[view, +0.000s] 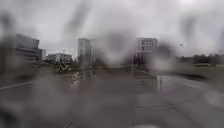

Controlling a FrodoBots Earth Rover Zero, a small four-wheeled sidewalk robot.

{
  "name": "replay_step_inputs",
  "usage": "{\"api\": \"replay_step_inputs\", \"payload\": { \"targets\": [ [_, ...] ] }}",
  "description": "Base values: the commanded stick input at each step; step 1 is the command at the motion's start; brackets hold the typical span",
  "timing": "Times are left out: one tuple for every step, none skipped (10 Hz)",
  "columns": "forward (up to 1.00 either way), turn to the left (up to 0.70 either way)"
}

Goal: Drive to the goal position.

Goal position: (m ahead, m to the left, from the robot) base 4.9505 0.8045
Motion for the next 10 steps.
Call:
{"api": "replay_step_inputs", "payload": {
  "targets": [
    [0.07,0.0],
    [0.07,0.0],
    [0.07,0.0],
    [0.07,0.0],
    [0.07,0.0],
    [0.07,0.0],
    [0.07,0.0],
    [0.07,0.0],
    [0.07,0.0],
    [0.07,0.0]
  ]
}}
